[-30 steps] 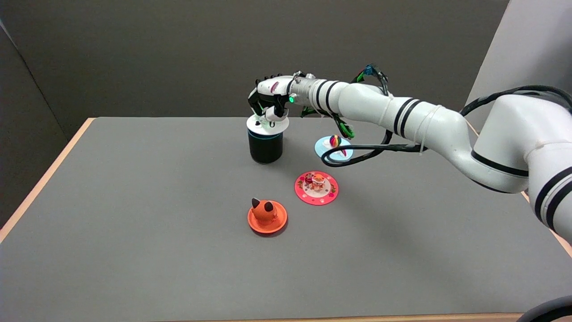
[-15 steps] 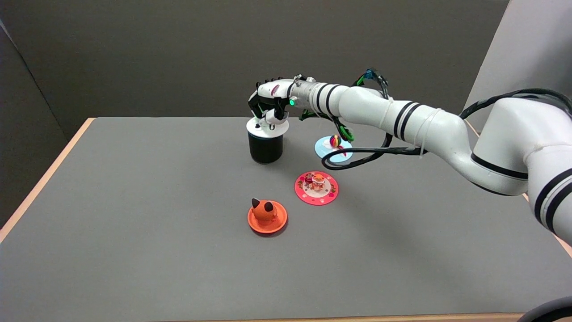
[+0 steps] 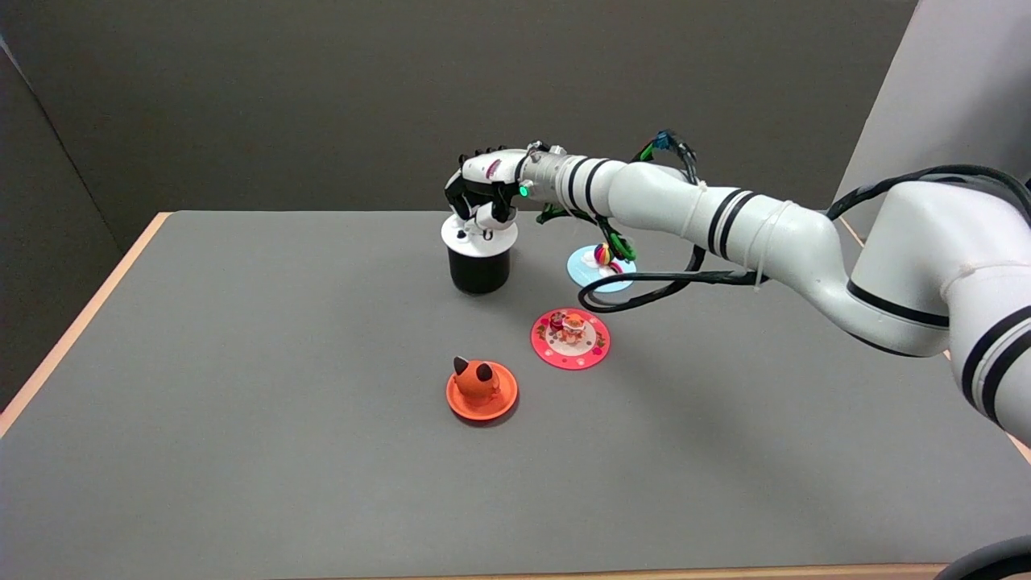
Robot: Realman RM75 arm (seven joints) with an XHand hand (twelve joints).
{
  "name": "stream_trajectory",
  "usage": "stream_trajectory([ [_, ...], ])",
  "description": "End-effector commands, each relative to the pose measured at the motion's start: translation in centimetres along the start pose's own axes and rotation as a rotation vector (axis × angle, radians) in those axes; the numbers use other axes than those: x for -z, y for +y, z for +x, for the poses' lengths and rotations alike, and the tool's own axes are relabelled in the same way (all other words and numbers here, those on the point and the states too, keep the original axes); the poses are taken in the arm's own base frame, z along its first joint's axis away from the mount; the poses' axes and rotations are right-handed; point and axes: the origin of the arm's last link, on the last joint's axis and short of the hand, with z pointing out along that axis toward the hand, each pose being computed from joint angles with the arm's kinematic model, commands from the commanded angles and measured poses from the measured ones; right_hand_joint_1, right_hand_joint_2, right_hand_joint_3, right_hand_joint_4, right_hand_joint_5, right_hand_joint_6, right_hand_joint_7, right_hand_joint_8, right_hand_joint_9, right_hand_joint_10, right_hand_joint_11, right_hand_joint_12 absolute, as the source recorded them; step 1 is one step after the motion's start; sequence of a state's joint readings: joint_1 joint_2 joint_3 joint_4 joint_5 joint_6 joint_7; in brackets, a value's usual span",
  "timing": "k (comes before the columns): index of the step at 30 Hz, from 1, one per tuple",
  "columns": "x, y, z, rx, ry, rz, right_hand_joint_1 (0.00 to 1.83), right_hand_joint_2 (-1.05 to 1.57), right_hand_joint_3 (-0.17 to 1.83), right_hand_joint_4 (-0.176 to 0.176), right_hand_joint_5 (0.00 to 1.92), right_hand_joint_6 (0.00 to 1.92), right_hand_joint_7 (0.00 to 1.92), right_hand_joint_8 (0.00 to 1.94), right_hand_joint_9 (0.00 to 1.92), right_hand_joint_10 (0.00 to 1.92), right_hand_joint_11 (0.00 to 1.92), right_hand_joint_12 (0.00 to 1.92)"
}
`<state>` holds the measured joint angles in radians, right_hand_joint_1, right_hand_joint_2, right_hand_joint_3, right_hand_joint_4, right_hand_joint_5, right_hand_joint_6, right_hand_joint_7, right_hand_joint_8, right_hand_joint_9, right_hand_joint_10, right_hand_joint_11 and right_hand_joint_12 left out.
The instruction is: Place the white cup lid onto the cup.
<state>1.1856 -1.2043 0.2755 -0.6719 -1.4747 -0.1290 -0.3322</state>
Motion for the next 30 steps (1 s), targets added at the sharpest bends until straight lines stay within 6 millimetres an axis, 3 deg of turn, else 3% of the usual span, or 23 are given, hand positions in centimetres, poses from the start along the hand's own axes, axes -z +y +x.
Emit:
stream_trajectory([
  [1, 0.03, -0.13, 0.13, -0.020, 0.006, 0.006, 0.98, 1.38, 0.13, 0.012, 0.50, 1.71, 0.39, 1.88, 0.42, 1.23, 0.47, 0.81],
  [2, 0.05, -0.05, 0.05, -0.019, 0.004, 0.005, 1.01, 1.40, 0.06, -0.001, 0.52, 1.67, 0.39, 1.86, 0.43, 1.18, 0.48, 0.80],
  [6, 0.12, -0.05, 0.04, -0.017, 0.006, 0.007, 1.05, 1.35, 0.11, -0.040, 0.59, 1.57, 0.40, 1.86, 0.39, 1.14, 0.52, 0.61],
  [7, 0.12, -0.10, 0.06, -0.016, 0.006, 0.008, 1.01, 1.30, 0.15, -0.034, 0.60, 1.55, 0.38, 1.62, 0.39, 1.12, 0.52, 0.55],
  [8, 0.12, -0.15, 0.05, -0.015, 0.005, 0.010, 0.93, 1.22, 0.21, -0.021, 0.61, 1.54, 0.35, 1.17, 0.39, 1.10, 0.55, 0.48],
  [13, 0.14, -0.15, 0.06, -0.015, 0.009, 0.009, 0.98, 1.18, 0.22, -0.054, 0.67, 1.46, 0.55, 0.87, 0.45, 0.93, 0.50, 0.46],
  [14, 0.14, -0.19, 0.10, -0.015, 0.010, 0.010, 0.97, 0.86, 0.73, -0.073, 0.71, 0.52, 0.58, 0.78, 0.45, 0.91, 0.54, 0.32],
  [19, 0.14, -0.38, 0.15, -0.014, 0.012, 0.016, 0.92, 0.79, 0.88, -0.112, 0.78, 0.33, 0.74, 0.47, 0.52, 0.70, 0.51, 0.33],
  [28, 0.18, -0.34, 0.26, -0.022, 0.018, 0.015, 0.98, 0.78, 0.83, -0.122, 0.77, 0.26, 0.77, 0.33, 0.55, 0.54, 0.49, 0.29],
  [30, 0.21, -0.31, 0.26, -0.021, 0.019, 0.015, 0.91, 0.75, 0.94, -0.122, 0.77, 0.24, 0.76, 0.32, 0.53, 0.55, 0.47, 0.32],
])
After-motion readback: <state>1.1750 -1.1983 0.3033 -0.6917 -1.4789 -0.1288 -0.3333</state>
